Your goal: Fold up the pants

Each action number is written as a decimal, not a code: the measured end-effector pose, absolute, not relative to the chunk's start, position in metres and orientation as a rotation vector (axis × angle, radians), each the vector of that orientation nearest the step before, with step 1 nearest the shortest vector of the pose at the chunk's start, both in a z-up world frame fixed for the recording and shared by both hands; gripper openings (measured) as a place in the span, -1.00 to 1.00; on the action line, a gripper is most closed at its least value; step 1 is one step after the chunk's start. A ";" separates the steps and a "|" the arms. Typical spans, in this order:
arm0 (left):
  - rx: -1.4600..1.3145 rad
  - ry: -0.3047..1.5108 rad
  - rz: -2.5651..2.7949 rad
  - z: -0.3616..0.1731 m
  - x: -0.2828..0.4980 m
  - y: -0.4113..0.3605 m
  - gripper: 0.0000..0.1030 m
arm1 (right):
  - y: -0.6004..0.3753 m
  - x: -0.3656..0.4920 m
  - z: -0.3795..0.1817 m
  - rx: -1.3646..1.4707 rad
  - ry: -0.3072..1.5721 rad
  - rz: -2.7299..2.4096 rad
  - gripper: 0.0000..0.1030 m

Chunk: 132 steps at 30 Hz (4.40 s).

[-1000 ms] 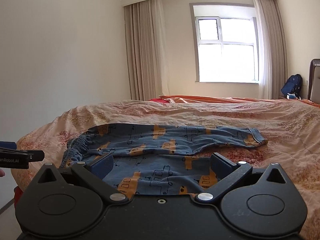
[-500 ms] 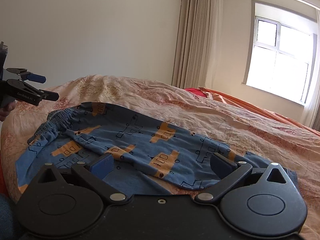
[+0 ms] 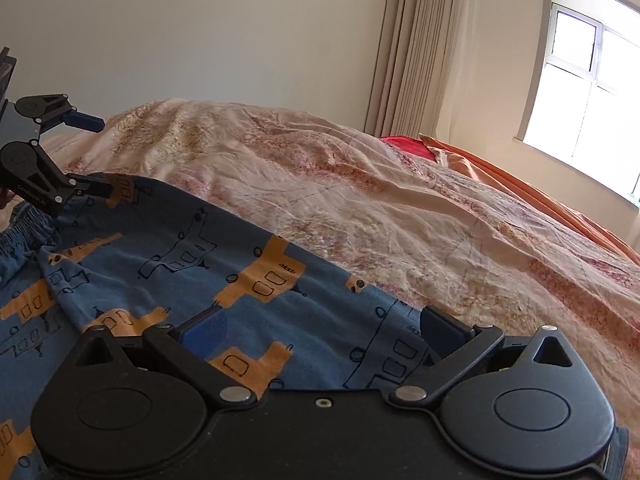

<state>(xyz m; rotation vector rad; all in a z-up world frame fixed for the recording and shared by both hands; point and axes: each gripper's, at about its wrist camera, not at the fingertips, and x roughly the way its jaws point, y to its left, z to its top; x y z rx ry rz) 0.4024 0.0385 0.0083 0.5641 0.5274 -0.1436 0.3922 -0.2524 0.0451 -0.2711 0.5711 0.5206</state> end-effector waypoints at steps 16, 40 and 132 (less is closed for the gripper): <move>0.700 0.534 -0.247 -0.007 0.388 0.030 -0.99 | -0.233 0.467 0.028 -0.299 0.709 0.544 0.67; 0.802 0.382 -0.286 0.013 0.283 0.035 -1.00 | -0.204 0.369 0.055 -0.556 0.463 0.563 -0.80; -0.758 0.437 -0.164 -0.047 0.174 0.147 -0.93 | -0.193 0.098 0.004 -0.364 0.399 0.395 -0.91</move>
